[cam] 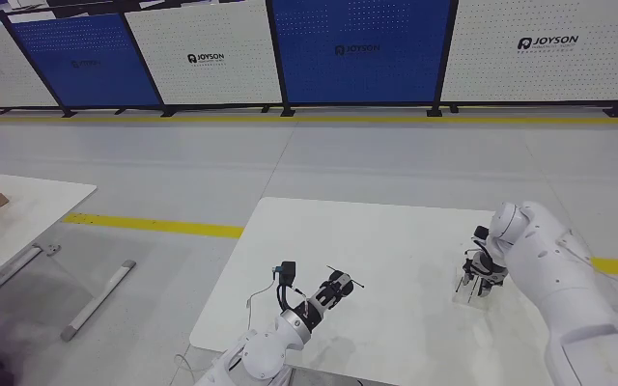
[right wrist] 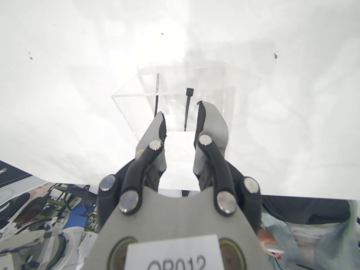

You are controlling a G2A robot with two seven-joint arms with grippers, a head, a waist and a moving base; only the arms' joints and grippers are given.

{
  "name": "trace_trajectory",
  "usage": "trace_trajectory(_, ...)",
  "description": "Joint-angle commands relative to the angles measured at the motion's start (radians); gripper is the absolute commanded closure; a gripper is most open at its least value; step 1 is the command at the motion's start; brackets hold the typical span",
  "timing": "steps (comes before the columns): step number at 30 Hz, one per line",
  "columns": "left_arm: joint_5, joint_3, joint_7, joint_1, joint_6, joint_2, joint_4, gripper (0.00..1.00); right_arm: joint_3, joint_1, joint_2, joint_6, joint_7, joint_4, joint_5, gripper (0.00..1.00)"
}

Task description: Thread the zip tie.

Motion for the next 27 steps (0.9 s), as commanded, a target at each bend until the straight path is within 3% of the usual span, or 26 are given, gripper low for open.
trace_trajectory(1,0.000,0.000,0.000,0.000,0.000,0.000,0.000,1.00,0.001,0.003,-0.002,0.000,-0.001,0.007,-0.002,0.75)
trace_trajectory(27,0.000,0.000,0.000,0.000,0.000,0.000,0.000,1.00,0.017,0.028,-0.019,0.000,-0.004,0.076,-0.015,0.75)
